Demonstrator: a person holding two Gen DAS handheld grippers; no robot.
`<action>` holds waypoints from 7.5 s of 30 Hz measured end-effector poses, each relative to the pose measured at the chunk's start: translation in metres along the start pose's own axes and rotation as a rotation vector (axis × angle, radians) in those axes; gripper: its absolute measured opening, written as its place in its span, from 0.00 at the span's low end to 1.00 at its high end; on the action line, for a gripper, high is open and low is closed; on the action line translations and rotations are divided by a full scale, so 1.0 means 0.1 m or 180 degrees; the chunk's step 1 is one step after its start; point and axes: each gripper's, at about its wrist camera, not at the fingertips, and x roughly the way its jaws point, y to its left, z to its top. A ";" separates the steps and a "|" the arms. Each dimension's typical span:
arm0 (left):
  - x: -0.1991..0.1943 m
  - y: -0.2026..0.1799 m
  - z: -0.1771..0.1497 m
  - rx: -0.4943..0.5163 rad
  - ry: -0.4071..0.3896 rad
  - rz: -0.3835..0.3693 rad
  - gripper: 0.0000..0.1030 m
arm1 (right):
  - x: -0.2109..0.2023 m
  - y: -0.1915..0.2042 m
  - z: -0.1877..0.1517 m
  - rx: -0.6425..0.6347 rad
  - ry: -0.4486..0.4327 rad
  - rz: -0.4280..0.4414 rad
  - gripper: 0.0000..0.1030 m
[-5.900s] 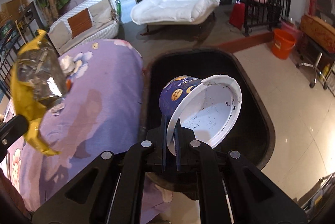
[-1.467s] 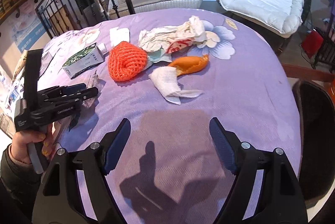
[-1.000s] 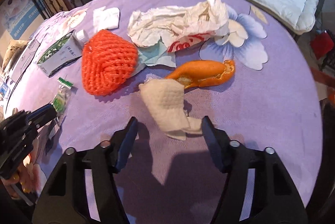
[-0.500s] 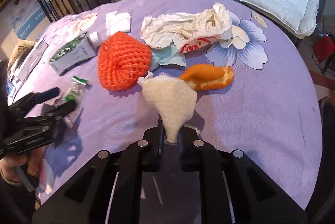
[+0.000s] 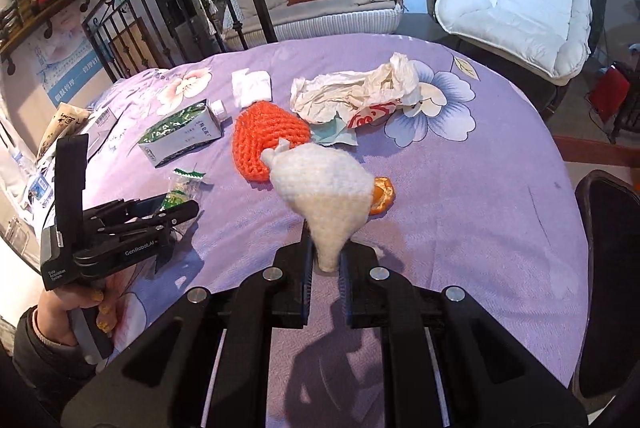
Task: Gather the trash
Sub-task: 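Carry the white tissue in the right tool and green packet in the left tool over the black bin, then open the right tool to drop the tissue while the left tool opens to drop the packet, then move both open tools back over the table toward the orange items, then grasp the orange foam net with the left tool while the right tool grasps the orange peel, then carry the orange peel in the right tool and foam net in the left tool over the bin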
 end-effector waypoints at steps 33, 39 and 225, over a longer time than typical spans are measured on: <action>-0.69 -1.84 -0.11 0.0747 -0.0561 -0.1015 0.44 | -1.28 -1.41 -0.80 0.0947 -0.0737 -0.0827 0.12; -0.62 -2.24 -0.07 0.0919 -0.0548 -0.1200 0.44 | -1.31 -1.94 -0.89 0.1170 -0.0661 -0.1121 0.12; -0.47 -1.61 -0.18 0.0656 -0.0442 -0.0763 0.20 | -0.82 -0.94 -0.51 0.0774 -0.0409 -0.0481 0.14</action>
